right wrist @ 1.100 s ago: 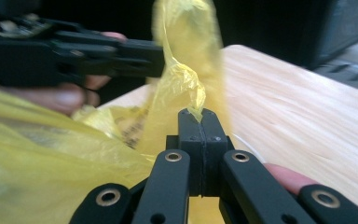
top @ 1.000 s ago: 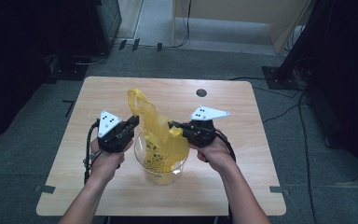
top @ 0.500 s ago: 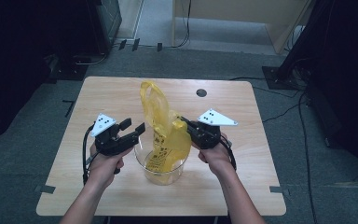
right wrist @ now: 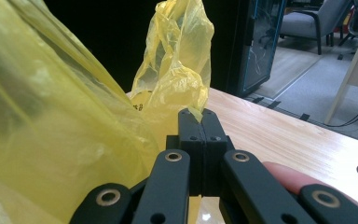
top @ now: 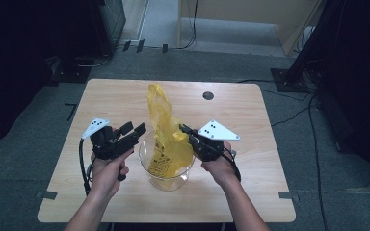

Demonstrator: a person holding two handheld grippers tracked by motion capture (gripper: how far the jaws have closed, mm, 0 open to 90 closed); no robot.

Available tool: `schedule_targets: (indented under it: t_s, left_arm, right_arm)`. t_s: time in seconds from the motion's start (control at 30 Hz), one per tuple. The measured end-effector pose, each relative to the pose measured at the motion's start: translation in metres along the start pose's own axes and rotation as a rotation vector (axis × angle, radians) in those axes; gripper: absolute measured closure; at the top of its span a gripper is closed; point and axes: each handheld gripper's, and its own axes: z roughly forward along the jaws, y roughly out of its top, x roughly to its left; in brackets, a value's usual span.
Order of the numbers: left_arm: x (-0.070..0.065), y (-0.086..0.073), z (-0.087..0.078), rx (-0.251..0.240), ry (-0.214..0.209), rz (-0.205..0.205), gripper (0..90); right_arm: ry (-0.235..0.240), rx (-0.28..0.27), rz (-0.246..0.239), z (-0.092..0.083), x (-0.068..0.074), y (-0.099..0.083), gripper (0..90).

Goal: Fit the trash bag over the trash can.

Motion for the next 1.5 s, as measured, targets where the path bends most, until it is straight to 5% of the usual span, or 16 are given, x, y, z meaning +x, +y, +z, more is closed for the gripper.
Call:
schedule_targets:
  t_s: [0.17,0.37,0.5,0.57,0.7,0.83,1.1,1.4,1.5]
  left_arm:
    - [-0.006,-0.001,0.005,0.036,-0.021,-0.014,35.2]
    - [-0.011,-0.002,0.005,0.101,-0.088,-0.096,27.2]
    - [-0.021,-0.005,0.010,0.156,-0.118,-0.062,28.2]
    - [-0.025,-0.007,0.011,0.168,-0.125,-0.022,36.9]
    - [-0.028,-0.011,0.004,0.174,-0.150,0.071,68.6]
    - [-0.014,-0.015,-0.007,0.203,-0.166,0.108,87.5]
    - [0.020,-0.024,-0.029,0.219,-0.187,0.058,88.5]
    - [0.041,-0.034,-0.048,0.272,-0.217,0.083,88.8]
    - [0.046,-0.039,-0.045,0.296,-0.184,0.122,88.9]
  right_arm:
    - [-0.007,0.001,-0.038,0.002,0.008,0.000,90.0]
    - [-0.035,0.000,-0.081,0.001,0.014,-0.001,90.0]
    - [-0.034,0.004,-0.096,0.002,0.017,-0.003,90.0]
    - [-0.034,0.002,-0.102,0.001,0.018,-0.003,90.0]
    - [-0.043,-0.001,-0.093,-0.004,0.018,-0.003,90.0]
    - [-0.059,0.006,-0.067,-0.016,0.009,-0.009,90.0]
    - [-0.120,0.034,0.037,-0.041,-0.011,-0.032,90.0]
    - [-0.143,0.109,0.086,-0.060,-0.009,-0.047,90.0]
    - [-0.140,0.144,0.094,-0.063,-0.012,-0.052,90.0]
